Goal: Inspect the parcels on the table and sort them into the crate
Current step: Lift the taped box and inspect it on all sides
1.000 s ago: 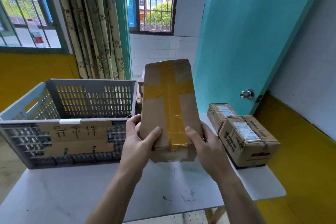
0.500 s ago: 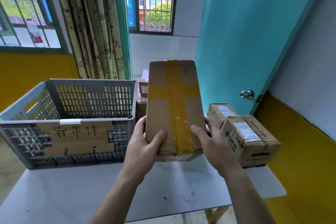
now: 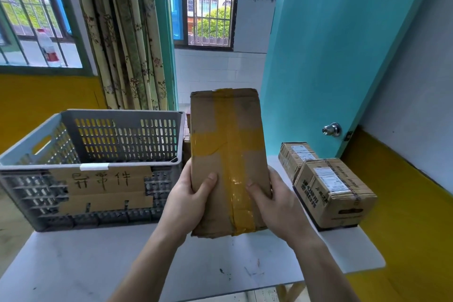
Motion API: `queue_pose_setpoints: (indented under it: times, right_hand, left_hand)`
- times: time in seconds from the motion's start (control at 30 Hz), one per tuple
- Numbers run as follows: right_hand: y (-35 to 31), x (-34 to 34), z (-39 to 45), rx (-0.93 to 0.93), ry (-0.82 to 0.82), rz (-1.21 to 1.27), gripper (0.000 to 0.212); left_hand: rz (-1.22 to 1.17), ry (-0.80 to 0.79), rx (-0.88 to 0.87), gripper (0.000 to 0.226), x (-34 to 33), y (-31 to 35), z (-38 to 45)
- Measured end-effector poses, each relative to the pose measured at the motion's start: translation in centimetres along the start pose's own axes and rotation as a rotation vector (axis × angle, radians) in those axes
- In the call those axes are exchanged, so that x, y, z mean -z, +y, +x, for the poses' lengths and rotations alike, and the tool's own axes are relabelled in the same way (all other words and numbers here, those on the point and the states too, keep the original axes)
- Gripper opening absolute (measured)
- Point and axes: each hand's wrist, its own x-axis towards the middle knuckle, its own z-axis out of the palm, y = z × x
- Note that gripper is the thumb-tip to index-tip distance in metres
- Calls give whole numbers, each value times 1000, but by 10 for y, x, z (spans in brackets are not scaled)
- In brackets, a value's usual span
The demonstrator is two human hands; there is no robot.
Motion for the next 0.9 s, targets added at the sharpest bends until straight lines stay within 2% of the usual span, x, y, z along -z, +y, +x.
queue_pose_setpoints:
  times: [0.1, 0.23, 0.37, 0.5, 0.57, 0.73, 0.9]
  right_hand:
    - [-8, 6, 9, -25, 86, 4, 33]
    - [-7, 4, 14, -6, 135, -68, 44]
    - [1, -3, 7, -10, 166, -80, 50]
    - [2, -15, -3, 34, 174, -94, 62]
    - [1, -15, -4, 72, 178, -103, 64]
    - [-7, -3, 4, 47, 108, -89, 65]
    - [-19, 9, 17, 29, 190, -45, 63]
  left_hand:
    - [-14, -5, 1, 35, -3, -3, -6]
    - [85, -15, -52, 50, -4, -4, -11]
    - [99, -27, -24, 41, 2, 9, -5]
    - [109, -3, 25, 70, 5, 23, 4]
    - [108, 21, -6, 76, 3, 23, 5]
    - [123, 37, -105, 55, 3, 16, 4]
    - [126, -36, -104, 49, -9, 9, -7]
